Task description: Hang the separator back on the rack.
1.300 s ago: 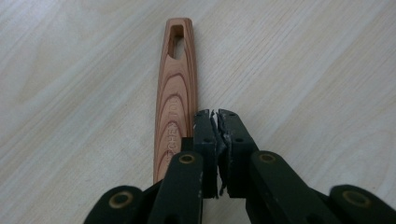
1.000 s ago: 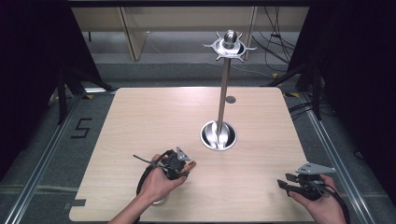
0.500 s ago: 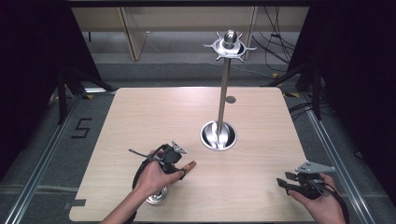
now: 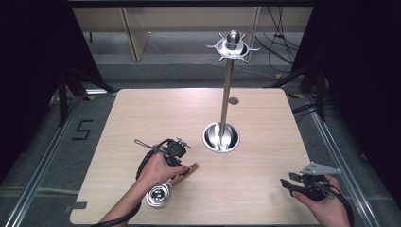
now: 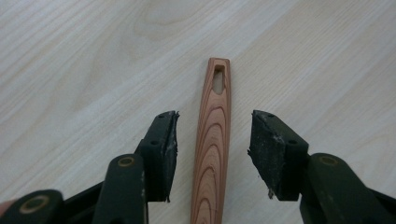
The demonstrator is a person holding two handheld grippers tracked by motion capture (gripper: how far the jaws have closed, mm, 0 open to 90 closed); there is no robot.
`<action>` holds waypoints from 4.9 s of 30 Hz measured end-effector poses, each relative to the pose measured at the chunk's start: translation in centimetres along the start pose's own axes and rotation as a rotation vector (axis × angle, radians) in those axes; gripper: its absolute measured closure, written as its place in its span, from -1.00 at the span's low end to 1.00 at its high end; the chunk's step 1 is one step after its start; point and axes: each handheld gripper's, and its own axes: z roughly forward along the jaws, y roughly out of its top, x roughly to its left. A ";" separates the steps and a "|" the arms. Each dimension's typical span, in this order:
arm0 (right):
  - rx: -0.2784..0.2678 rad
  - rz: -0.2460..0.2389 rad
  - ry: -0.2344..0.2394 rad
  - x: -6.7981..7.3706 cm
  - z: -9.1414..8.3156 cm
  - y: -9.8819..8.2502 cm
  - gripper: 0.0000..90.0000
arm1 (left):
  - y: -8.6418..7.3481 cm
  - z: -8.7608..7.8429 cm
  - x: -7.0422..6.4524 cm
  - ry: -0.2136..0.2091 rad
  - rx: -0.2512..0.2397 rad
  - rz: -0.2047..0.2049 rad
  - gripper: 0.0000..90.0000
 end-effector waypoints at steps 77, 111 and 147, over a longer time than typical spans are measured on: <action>0.013 0.008 0.006 0.3 0.1 -0.1 0.20 | -7.7 -6.8 2.6 0.012 -0.518 -0.129 0.50; -0.022 0.006 0.026 0.2 0.2 0.0 0.17 | -5.5 -10.5 1.0 0.076 -0.963 -0.015 0.50; -0.050 -0.003 0.009 0.2 0.0 0.0 0.16 | 2.3 -11.4 -0.5 0.045 -1.045 0.069 0.49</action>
